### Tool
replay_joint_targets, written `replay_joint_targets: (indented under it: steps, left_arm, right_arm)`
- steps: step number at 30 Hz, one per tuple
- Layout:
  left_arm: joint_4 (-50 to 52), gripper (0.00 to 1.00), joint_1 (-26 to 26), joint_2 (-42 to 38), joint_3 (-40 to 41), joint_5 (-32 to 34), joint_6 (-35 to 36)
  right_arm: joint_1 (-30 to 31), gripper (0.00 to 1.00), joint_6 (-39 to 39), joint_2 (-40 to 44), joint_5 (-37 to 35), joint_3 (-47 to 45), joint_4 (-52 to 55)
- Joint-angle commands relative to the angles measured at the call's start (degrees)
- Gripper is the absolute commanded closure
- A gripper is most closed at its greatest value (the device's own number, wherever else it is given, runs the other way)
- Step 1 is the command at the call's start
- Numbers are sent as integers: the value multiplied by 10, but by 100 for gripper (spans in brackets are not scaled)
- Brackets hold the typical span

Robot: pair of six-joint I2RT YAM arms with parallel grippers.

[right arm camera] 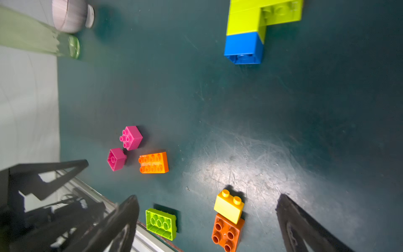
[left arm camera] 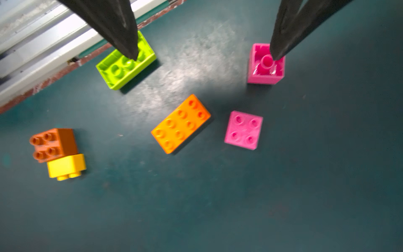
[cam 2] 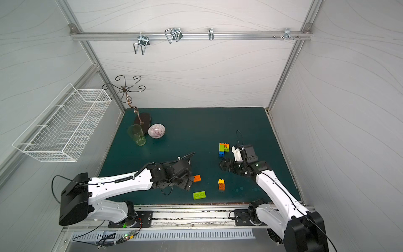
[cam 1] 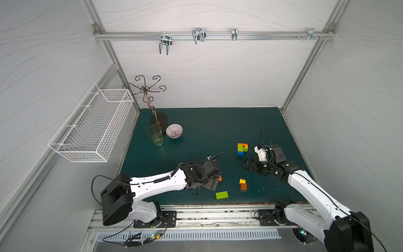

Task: Assemble the letter p with lego
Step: Adjust the lego brick at the center of the board.

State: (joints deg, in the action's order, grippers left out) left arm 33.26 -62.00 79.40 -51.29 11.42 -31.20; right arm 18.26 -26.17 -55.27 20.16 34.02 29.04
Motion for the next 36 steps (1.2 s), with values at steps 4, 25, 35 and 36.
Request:
replay_joint_targets:
  steps: [4,25,35,36]
  left_arm:
    - [24,9,-12,90,-77,-30,94]
    - [-2,17,54,250,-148,-117,189]
    - [-10,42,54,267,-141,-139,192]
    - [-14,46,53,265,-139,-143,190]
  right_arm:
    - [-39,1,-13,27,52,-9,-2]
    - [-108,1,-10,55,113,-12,9]
    - [-108,1,-8,53,120,-13,8]
    - [-109,1,-8,53,120,-14,7]
